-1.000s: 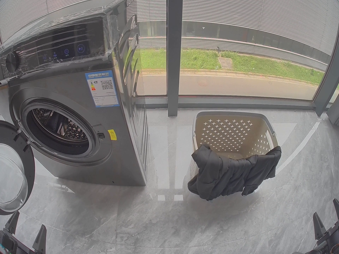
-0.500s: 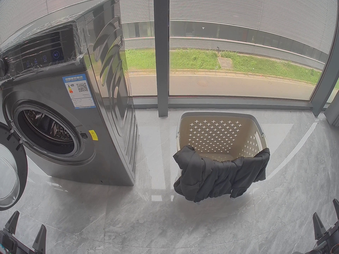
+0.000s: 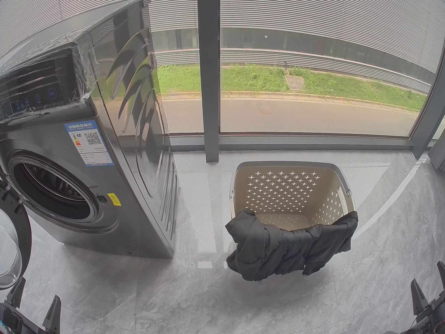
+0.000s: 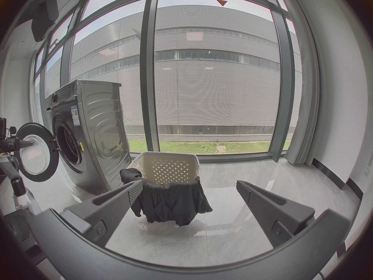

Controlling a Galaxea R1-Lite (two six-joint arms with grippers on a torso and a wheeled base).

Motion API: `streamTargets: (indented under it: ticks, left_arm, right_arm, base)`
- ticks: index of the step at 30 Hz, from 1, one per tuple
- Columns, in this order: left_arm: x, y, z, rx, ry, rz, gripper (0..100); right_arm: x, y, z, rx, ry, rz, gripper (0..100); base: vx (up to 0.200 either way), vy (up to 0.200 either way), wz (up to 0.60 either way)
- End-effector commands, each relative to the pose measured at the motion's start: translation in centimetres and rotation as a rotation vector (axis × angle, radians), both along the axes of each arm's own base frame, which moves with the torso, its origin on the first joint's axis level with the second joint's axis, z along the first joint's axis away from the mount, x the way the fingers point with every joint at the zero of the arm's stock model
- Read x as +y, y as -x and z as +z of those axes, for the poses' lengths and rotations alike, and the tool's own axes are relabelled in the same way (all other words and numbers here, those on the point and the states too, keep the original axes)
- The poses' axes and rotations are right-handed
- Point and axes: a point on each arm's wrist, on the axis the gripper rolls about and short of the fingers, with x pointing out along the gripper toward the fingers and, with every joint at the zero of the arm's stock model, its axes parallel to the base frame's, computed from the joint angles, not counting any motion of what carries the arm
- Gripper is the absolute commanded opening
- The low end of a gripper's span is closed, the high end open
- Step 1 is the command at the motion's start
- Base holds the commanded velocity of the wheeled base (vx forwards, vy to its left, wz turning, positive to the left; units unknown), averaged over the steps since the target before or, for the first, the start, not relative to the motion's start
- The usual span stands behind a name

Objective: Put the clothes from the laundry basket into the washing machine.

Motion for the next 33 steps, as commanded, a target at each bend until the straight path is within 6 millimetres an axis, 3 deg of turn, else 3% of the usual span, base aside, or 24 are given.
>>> streamTargets:
  ticks: [1, 27, 33]
  left_arm:
    - [0.00, -0.02, -0.51, 0.001, -0.001, 0.000, 100]
    - [0.00, -0.02, -0.51, 0.001, -0.001, 0.000, 100]
    - [0.00, -0.01, -0.51, 0.001, -0.003, -0.001, 100]
  right_arm:
    - [0.00, -0.01, -0.52, 0.001, 0.000, 0.003, 100]
    - [0.00, -0.01, -0.52, 0.001, 0.000, 0.000, 100]
    - [0.00, -0.01, -0.52, 0.001, 0.000, 0.000, 100]
  base:
    - [0.000, -0.200, 0.00]
    - [0.000, -0.200, 0.00]
    - [0.000, 0.000, 0.00]
